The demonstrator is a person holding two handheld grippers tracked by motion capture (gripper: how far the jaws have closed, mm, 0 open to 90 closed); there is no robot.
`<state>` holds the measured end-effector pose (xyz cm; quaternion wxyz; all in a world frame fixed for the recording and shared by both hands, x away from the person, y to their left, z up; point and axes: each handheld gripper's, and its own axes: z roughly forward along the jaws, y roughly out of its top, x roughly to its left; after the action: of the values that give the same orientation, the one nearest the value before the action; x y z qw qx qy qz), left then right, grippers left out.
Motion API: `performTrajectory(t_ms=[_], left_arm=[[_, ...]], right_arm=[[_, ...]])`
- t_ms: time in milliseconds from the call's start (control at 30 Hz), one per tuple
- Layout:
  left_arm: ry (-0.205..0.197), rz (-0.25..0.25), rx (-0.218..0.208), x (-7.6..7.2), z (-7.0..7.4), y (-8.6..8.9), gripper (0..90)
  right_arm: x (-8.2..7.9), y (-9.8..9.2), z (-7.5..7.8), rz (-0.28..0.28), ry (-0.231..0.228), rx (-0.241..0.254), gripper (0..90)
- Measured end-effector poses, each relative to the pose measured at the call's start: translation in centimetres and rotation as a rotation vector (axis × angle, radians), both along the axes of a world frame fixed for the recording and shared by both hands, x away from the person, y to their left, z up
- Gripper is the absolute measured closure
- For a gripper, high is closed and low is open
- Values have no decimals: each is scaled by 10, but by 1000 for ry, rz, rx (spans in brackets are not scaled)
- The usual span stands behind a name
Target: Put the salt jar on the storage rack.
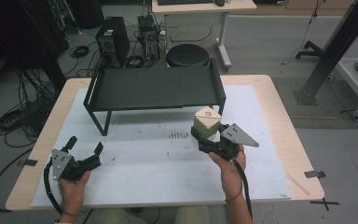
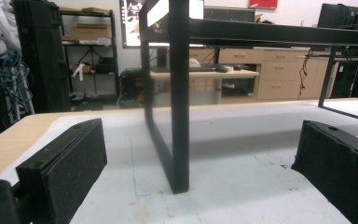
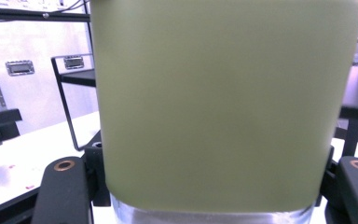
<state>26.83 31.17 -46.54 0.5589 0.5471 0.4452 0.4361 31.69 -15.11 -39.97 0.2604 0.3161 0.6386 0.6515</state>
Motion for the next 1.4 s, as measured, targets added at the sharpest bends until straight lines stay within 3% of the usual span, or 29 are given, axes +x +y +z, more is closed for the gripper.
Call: performTrajectory(t_ms=[600, 833, 1400], left_arm=[[2, 1, 0, 0, 0, 0, 26], [2, 1, 1, 0, 0, 0, 27], [4, 0, 2, 0, 0, 0, 27]], right_arm=[[12, 10, 45, 40, -14, -21, 302], [24, 21, 69, 51, -31, -30, 301], [49, 49, 101, 67, -46, -22, 301]])
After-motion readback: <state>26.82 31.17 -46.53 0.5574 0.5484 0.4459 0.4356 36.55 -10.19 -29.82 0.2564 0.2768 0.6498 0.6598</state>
